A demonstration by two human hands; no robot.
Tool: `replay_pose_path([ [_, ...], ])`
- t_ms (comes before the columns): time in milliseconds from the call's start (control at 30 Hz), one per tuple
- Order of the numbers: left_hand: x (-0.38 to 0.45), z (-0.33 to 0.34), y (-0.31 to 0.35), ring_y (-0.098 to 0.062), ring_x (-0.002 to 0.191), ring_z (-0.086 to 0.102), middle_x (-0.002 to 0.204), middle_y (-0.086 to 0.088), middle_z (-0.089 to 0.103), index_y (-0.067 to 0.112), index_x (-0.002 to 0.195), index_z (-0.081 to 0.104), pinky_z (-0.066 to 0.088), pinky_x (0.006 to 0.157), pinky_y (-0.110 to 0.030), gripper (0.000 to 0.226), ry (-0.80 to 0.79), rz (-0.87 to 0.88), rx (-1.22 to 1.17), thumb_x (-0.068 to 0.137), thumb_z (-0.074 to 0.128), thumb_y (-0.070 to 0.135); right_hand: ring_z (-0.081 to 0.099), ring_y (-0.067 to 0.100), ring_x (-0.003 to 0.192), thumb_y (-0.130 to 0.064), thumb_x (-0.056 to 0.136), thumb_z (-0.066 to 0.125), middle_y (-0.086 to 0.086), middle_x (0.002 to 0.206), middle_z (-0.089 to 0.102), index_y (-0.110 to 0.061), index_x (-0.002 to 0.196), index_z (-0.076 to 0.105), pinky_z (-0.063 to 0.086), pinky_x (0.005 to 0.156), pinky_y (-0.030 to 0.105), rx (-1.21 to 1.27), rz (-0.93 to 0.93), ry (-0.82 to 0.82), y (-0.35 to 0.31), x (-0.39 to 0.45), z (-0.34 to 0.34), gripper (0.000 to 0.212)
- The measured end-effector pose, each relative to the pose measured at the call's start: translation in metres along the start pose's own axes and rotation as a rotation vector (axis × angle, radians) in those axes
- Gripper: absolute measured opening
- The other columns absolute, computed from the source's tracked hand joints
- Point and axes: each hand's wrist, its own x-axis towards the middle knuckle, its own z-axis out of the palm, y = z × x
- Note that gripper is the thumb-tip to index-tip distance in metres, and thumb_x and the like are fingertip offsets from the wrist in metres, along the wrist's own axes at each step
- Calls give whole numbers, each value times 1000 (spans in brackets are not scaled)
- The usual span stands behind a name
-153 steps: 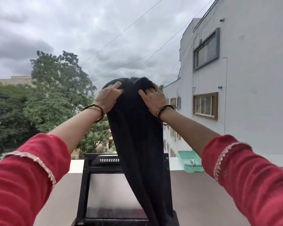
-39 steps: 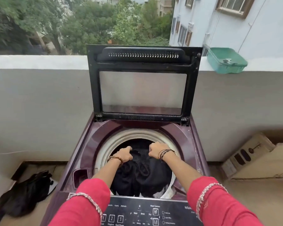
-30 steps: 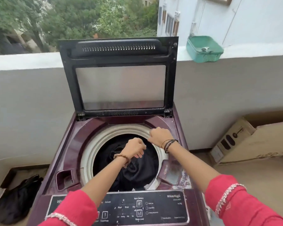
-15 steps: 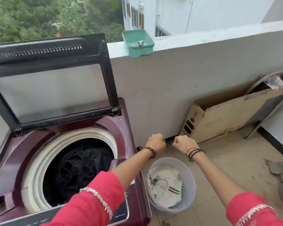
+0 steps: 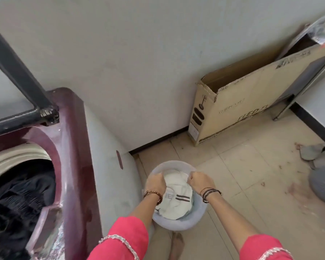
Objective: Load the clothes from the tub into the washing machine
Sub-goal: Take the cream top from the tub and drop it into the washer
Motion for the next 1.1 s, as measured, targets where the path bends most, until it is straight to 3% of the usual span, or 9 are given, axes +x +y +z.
replay_pose_path([
  [300,67,110,-49,-26,113,57,128,-9,54,12,115,58,47,93,-35,32,-135,-82,205,93,36,5,64,26,97,-15,86,42,10,101,70,-11,101,64,47,78,28,190,131,-190,58,81,115,26],
  [433,100,148,-67,-23,125,43,130,-9,48,10,119,54,42,98,-34,36,-83,59,448,90,39,-4,66,28,93,-18,90,38,11,101,69,-14,88,56,46,71,29,183,127,-234,71,116,168,18],
  [633,144,196,-112,-34,144,-2,154,-20,7,13,140,34,7,115,-50,43,-71,201,912,98,38,17,61,29,103,-16,92,39,13,113,63,-6,110,58,43,73,30,39,70,-310,76,158,229,28],
  [767,159,216,-136,-40,140,-22,153,-25,-15,16,150,5,-16,106,-60,59,-72,202,1156,100,33,26,54,28,115,-15,93,41,14,127,55,-5,121,52,45,88,33,-38,-15,-392,76,183,260,32],
  [833,166,221,-145,-40,142,-12,154,-26,-6,14,149,11,-11,109,-61,60,19,173,1098,97,39,27,52,29,118,-14,94,40,14,130,50,-5,126,47,43,91,34,-79,-55,-415,75,192,269,34],
  [900,171,225,-153,-33,133,22,144,-18,30,16,135,47,15,112,-54,60,181,179,906,79,66,28,50,31,119,-13,94,39,15,132,48,-6,128,44,42,92,36,-124,-82,-434,74,201,277,35],
  [933,173,225,-153,-29,115,37,126,-14,43,15,117,61,28,102,-48,56,214,203,822,65,78,22,50,31,119,-12,94,39,15,131,48,-6,129,43,42,92,37,-141,-87,-443,73,204,281,36],
  [1000,179,232,-158,-25,83,47,94,-7,49,18,96,65,34,82,-40,53,325,270,643,49,81,2,51,32,118,-11,94,38,15,130,49,-6,129,42,42,92,38,-144,-82,-447,72,209,287,36],
  [1100,182,229,-156,-22,68,55,80,-1,55,27,101,53,37,71,-32,58,321,251,155,61,72,-11,55,33,112,-10,93,38,15,124,52,-7,126,46,44,87,37,-65,-71,-377,69,211,287,34],
])
